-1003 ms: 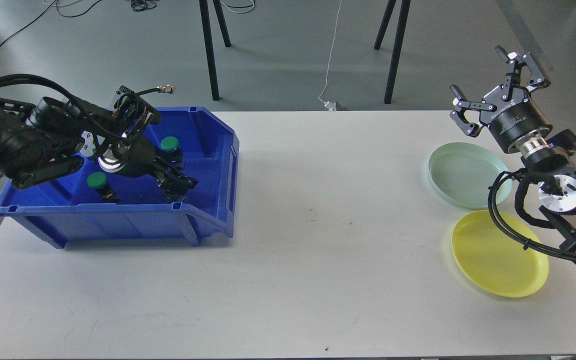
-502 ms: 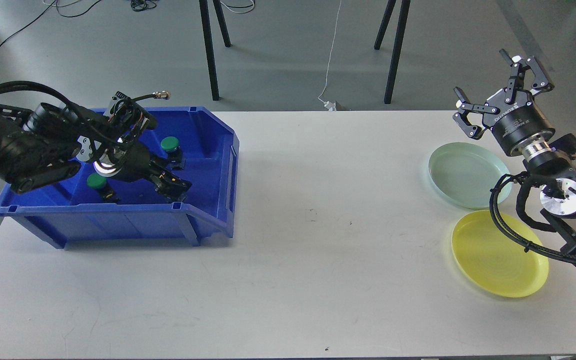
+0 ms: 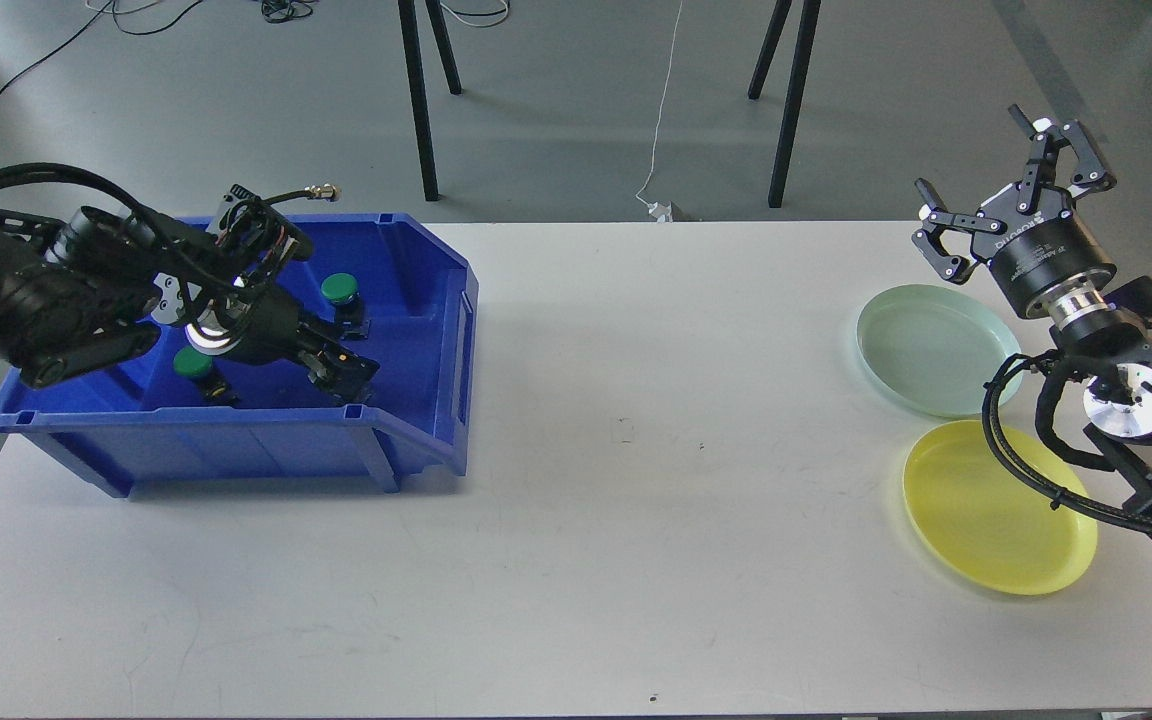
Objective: Pass button and place on color plate
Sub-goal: 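Grasp a yellow-capped button in the bin with the left gripper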
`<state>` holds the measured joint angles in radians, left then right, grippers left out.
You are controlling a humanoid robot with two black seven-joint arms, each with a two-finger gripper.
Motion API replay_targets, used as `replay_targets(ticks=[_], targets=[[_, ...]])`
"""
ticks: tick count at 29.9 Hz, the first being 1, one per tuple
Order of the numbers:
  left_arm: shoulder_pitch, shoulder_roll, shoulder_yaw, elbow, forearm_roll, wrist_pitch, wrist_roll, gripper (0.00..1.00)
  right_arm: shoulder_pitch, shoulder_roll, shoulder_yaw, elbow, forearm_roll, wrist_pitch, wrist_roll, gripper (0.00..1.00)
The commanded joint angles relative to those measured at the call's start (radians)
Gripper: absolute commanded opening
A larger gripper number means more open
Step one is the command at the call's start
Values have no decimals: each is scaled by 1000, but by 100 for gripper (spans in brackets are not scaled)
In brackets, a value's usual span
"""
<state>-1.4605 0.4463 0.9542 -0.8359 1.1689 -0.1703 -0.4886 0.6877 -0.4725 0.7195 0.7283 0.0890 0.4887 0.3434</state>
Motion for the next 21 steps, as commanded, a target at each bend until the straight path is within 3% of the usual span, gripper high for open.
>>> replay_targets(ticks=[1,9,21], targets=[[3,0,0,0,0,0,0,61,0,0,1,0,0,0,0,99],[6,-3,21,1,0,2,0,54,-2,0,11,0,0,0,0,99],[8,-11,23,20,8,2,0,17,-10,0,18,0,0,0,2,99]])
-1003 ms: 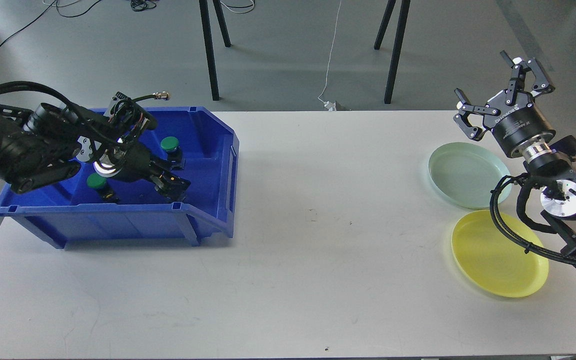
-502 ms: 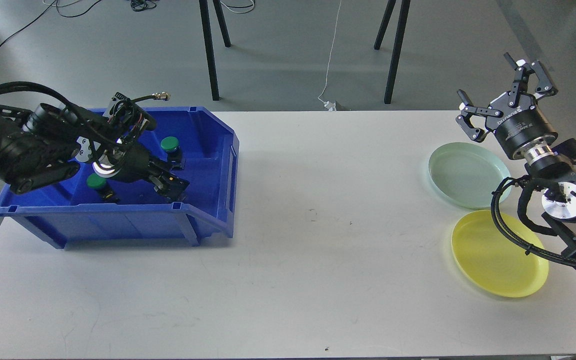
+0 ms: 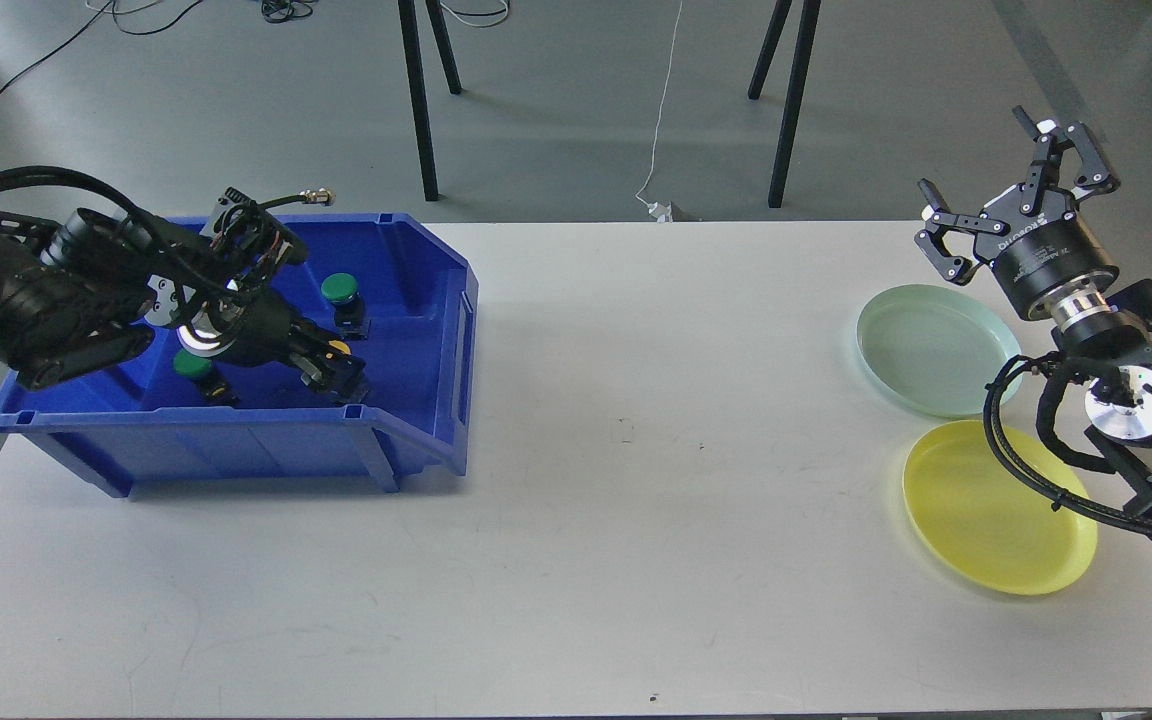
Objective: Pass button and place on color plate
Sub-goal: 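Grasp a yellow-capped button in the bin with the left gripper, then lift the button out of the bin and extend it toward the right gripper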
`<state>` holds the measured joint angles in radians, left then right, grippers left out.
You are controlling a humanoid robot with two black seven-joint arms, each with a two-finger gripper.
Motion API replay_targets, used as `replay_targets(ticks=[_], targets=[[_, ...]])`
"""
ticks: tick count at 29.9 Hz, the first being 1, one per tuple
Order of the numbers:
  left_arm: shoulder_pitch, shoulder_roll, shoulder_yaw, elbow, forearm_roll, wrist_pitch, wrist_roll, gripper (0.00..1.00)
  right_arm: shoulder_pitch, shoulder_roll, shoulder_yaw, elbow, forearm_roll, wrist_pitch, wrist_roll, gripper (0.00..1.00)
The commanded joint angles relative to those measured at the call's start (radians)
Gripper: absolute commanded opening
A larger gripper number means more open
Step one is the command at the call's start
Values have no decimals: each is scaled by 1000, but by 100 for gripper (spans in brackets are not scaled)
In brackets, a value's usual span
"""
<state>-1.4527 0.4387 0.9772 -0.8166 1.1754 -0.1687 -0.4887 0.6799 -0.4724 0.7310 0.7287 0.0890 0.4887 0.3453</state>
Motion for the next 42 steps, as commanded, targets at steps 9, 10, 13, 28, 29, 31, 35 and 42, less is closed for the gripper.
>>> replay_targets(ticks=[9,10,13,28,29,31,35,42], targets=[[-103,28,-21,-48,3,-12,0,11,-6,2,24,0,0,0,0,99],[-133,46,-31,-74,1,-26,0,11,-6,2,25,0,0,0,0,99],[-247,116,-122,-169,0,-89,0,11,-2,6,30,-3,0,0,-2,99],[111,34,-994,-378,-569,-230,0,11,-19,-173,94,81,9,0,-2,99],[176,-4,-1064,-362,-566,-215,0,11,-35,-213,90,122,6,0,-2,99],[300,-72,-1179,-322,-556,-209,0,11,-66,-287,84,199,6,0,-2,99],[422,-152,-1249,-237,-505,-206,0,11,-149,-363,77,342,0,0,-3,98],[431,-210,-1250,-210,-457,-198,0,12,-214,-361,80,557,-184,0,-2,98]])
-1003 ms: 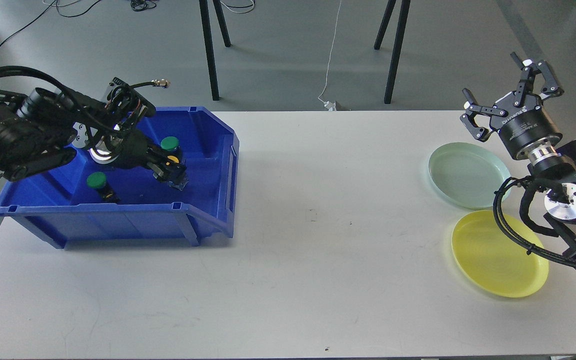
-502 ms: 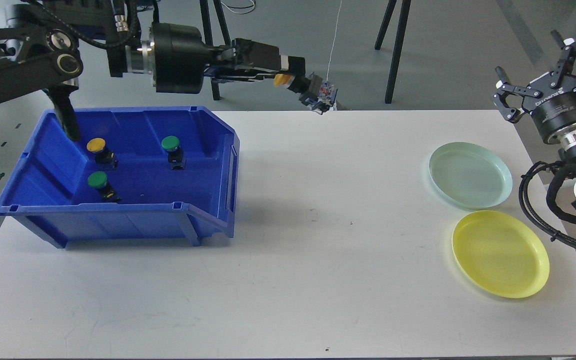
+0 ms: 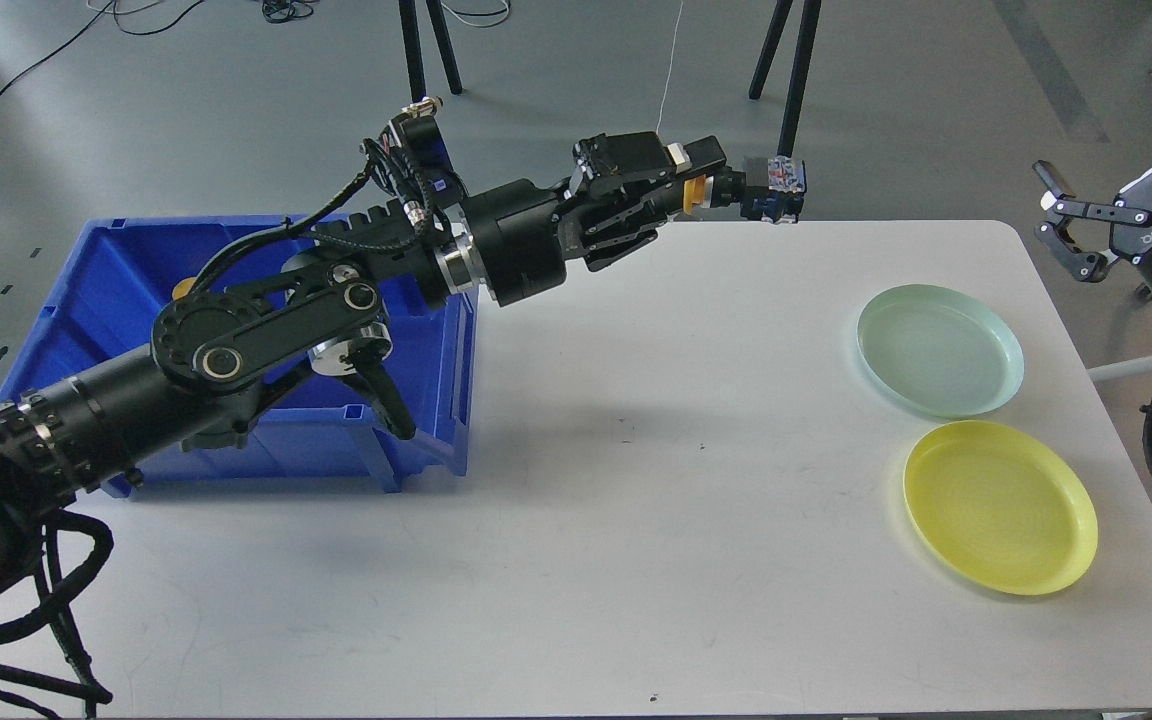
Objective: Pass button and place on color plate
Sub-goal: 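Lift the button out of the bin and extend it toward the right gripper, then close the right gripper on the button and release it from the left gripper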
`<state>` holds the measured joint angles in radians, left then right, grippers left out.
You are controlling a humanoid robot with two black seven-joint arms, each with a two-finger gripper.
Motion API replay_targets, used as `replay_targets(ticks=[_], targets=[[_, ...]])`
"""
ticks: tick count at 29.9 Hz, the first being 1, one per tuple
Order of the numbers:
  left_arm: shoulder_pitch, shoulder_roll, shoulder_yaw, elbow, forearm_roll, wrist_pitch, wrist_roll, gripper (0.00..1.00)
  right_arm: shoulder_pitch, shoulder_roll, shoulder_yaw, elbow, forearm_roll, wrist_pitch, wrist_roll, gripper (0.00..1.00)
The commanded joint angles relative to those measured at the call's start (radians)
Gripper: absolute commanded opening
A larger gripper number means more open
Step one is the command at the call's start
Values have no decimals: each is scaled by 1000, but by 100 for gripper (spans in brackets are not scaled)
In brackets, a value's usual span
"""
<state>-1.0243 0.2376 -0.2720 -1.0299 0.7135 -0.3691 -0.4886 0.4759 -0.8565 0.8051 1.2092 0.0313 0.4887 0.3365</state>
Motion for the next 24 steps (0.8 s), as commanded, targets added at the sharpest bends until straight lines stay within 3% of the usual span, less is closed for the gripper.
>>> replay_targets(ticks=[1,7,13,24], targets=[[3,-11,-4,4,4,2,0,12,-10,57,9,101,-181,0,9,98],[6,-9,-10,2,3,1,0,12,6,227,-10,162,-303,0,10,92],[12,-9,-12,1,1,1,0,12,12,221,-21,207,-309,0,21,85],[12,-9,-12,2,1,1,0,12,18,203,-24,251,-355,0,22,82]])
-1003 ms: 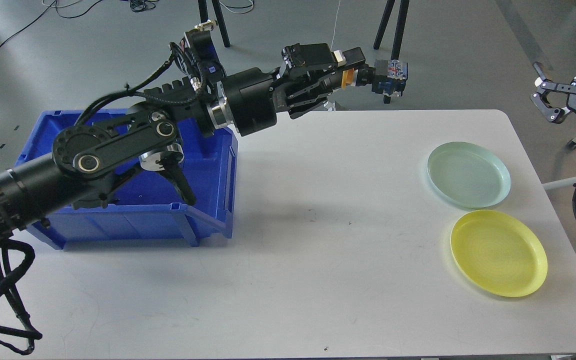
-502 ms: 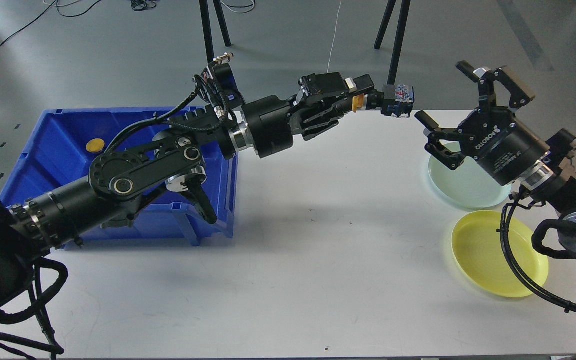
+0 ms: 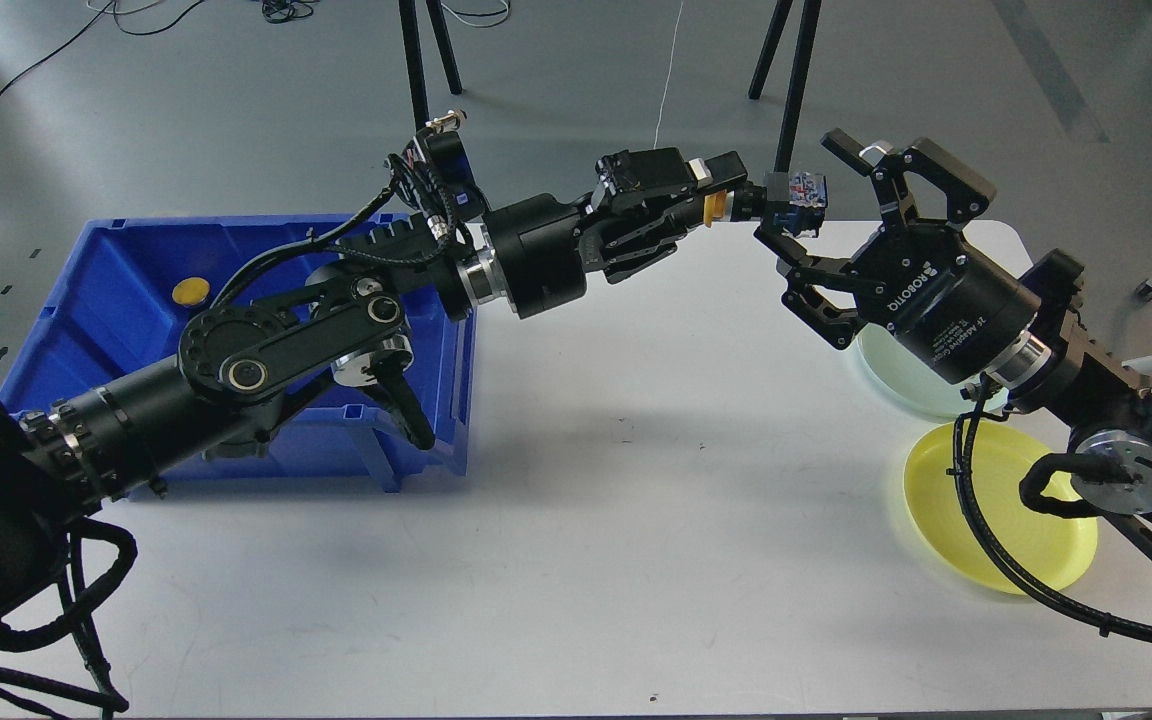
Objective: Pass button and place on color plate
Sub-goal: 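Close the right gripper on the button and release it from the left gripper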
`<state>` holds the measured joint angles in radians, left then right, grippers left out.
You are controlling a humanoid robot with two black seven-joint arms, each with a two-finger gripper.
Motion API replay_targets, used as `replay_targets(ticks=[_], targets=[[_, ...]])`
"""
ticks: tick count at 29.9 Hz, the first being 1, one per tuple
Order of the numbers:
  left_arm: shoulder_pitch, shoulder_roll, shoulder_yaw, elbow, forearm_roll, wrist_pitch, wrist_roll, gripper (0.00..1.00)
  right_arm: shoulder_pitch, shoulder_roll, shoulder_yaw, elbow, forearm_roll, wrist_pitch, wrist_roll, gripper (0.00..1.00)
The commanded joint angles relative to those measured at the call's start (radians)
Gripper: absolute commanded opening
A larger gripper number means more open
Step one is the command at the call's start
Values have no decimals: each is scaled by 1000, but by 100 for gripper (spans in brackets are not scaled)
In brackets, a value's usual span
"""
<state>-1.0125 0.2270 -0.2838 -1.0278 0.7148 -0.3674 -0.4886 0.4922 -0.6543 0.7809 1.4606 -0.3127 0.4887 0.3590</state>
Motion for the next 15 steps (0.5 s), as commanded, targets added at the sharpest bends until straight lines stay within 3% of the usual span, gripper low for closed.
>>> replay_targets(ticks=[1,7,12,15], targets=[[0,2,0,0,0,-1,0,12,3,1,-2,-2,-12,0,0,81],[0,2,0,0,0,-2,0,12,11,1,-3,-3,-23,0,0,69],[0,2,0,0,0,-4,0,12,14,1,-18,-5,-55,0,0,37],[0,3,0,-1,0,-7,0,12,17,2,-28,-5,-89,-9,0,12]])
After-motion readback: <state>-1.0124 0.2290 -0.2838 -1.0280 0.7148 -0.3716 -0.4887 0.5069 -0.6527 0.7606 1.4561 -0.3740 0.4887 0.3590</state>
